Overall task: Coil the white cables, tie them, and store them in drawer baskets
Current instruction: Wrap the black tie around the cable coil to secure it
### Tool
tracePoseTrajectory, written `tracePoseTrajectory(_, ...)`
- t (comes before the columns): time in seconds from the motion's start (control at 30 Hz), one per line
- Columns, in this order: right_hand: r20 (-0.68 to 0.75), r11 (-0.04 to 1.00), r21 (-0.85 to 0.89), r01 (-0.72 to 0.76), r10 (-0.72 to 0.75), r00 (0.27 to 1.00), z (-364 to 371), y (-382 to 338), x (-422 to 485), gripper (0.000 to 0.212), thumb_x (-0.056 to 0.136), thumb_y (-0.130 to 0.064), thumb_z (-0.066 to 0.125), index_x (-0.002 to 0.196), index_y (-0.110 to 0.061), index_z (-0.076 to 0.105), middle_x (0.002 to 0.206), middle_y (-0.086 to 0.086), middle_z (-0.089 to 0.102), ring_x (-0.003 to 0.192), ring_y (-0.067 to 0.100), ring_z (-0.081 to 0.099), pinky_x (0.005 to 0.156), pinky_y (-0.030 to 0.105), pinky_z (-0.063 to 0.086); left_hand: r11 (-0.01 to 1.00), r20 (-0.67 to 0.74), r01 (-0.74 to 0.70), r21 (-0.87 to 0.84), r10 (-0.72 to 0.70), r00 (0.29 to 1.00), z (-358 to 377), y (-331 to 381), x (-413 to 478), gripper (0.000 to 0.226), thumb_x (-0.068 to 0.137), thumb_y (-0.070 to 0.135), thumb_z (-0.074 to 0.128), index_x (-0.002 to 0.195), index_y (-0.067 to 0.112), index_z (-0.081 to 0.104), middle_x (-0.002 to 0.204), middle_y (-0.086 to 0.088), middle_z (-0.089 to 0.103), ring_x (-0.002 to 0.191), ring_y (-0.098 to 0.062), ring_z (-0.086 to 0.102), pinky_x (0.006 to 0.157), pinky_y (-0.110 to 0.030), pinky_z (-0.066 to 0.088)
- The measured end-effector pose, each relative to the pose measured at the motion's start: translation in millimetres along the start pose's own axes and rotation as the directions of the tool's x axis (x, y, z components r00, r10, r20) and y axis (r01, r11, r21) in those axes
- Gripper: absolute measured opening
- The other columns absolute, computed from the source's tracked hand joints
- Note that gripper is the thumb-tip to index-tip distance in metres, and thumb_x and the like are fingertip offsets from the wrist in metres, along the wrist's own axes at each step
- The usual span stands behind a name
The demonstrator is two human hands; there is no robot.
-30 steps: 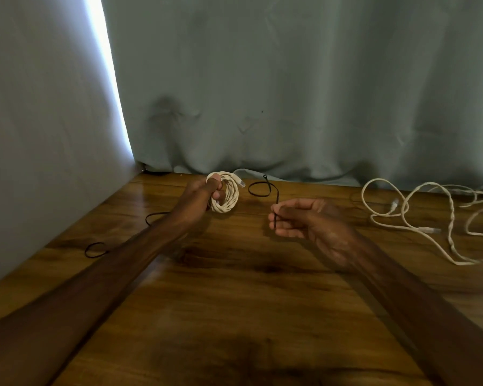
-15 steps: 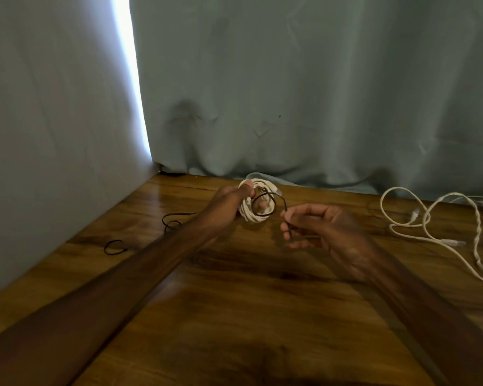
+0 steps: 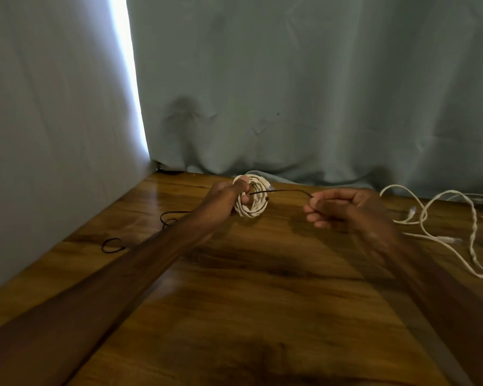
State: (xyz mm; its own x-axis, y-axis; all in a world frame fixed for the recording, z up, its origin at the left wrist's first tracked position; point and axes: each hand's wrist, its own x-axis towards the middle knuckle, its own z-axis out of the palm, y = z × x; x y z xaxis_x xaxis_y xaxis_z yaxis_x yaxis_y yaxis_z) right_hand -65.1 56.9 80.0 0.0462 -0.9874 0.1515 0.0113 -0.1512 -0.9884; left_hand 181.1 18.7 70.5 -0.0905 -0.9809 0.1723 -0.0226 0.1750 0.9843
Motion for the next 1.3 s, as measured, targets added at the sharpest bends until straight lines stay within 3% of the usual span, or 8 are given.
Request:
tracePoseTrajectory(0.2,-0.03,1.0,0.027,-0.013,0.013,0.999,-23,-5,7,0.025,0.083,-0.012,0.073,0.105,-0.002,0.072,0.102,0.018,0.078,0.085,0.022,0.078,0.074,0.028,0.064,0.999,0.053,-0.02,0.047,0.017,0.998,-3,-4,3,0.033,0.109,0.031,0.044,0.084,0.016,0.058,0.056,0.009,0.054,0.055,-0.004,0.056,0.052,-0.013,0.045)
tracePoseTrajectory(0.33,0.185,0.961,-0.255,-0.107,0.157,0.97,-17,-3,2,0.026,0.09,-0.008,0.07,0.115,-0.003,0.067,0.104,0.016,0.079,0.097,0.031,0.077,0.089,0.043,0.059,0.99,0.102,-0.078,0.117,0.067,0.993,-7,-7,4,0.034,0.11,0.03,0.044,0.082,0.016,0.058,0.058,0.009,0.052,0.06,-0.007,0.051,0.063,-0.02,0.046)
tracePoseTrajectory(0.43,0.282,0.943,-0.311,-0.123,0.215,0.935,-4,-4,-10,0.038,0.087,-0.005,0.073,0.123,-0.01,0.064,0.103,0.017,0.079,0.092,0.03,0.077,0.082,0.035,0.061,0.976,0.197,-0.134,0.171,0.099,0.975,2,-14,1,0.036,0.111,0.024,0.041,0.08,0.017,0.06,0.056,0.012,0.051,0.057,-0.005,0.051,0.061,-0.017,0.046)
tracePoseTrajectory(0.63,0.238,0.982,-0.153,-0.114,0.149,0.96,23,-10,-13,0.05,0.075,-0.008,0.083,0.122,-0.009,0.066,0.098,0.019,0.079,0.081,0.03,0.077,0.081,0.037,0.064,0.933,0.236,-0.248,0.261,0.187,0.954,7,-18,-1,0.038,0.11,0.024,0.044,0.077,0.026,0.062,0.058,0.013,0.055,0.061,-0.006,0.052,0.07,-0.032,0.044)
tracePoseTrajectory(0.73,0.174,0.984,-0.165,-0.069,0.098,0.98,35,-6,-14,0.03,0.085,-0.004,0.078,0.114,-0.004,0.069,0.091,0.019,0.078,0.071,0.024,0.076,0.07,0.034,0.066,0.92,0.285,-0.262,0.292,0.178,0.942,14,-21,-6,0.035,0.11,0.024,0.044,0.079,0.027,0.061,0.06,0.016,0.058,0.063,-0.002,0.055,0.069,-0.031,0.045)
tracePoseTrajectory(0.97,0.139,0.79,-0.547,0.275,-0.238,0.961,43,12,-13,0.006,0.086,-0.018,0.082,0.089,-0.014,0.081,0.074,0.002,0.078,0.058,0.02,0.075,0.052,0.034,0.061,0.93,0.328,-0.243,0.277,0.146,0.933,21,-21,-11,0.034,0.107,0.027,0.047,0.09,0.008,0.069,0.082,-0.007,0.07,0.079,-0.015,0.066,0.077,-0.035,0.051)
tracePoseTrajectory(1.13,0.109,0.683,-0.667,0.299,-0.308,0.945,44,10,-15,0.008,0.088,-0.011,0.079,0.081,-0.012,0.081,0.058,-0.003,0.072,0.046,0.007,0.067,0.043,0.013,0.048,0.936,0.349,-0.217,0.276,0.113,0.93,20,-22,-11,0.035,0.108,0.03,0.045,0.083,0.015,0.064,0.07,-0.002,0.062,0.07,-0.02,0.057,0.072,-0.037,0.047)
tracePoseTrajectory(1.3,0.06,0.601,-0.753,0.269,-0.344,0.937,44,10,-15,0.022,0.086,-0.008,0.075,0.065,-0.013,0.075,0.046,-0.01,0.063,0.043,-0.001,0.06,0.045,0.008,0.041,0.788,0.236,-0.293,0.542,0.193,0.952,12,-27,-7,0.03,0.108,0.037,0.043,0.095,0.028,0.068,0.086,0.006,0.077,0.084,-0.007,0.071,0.081,-0.035,0.053)
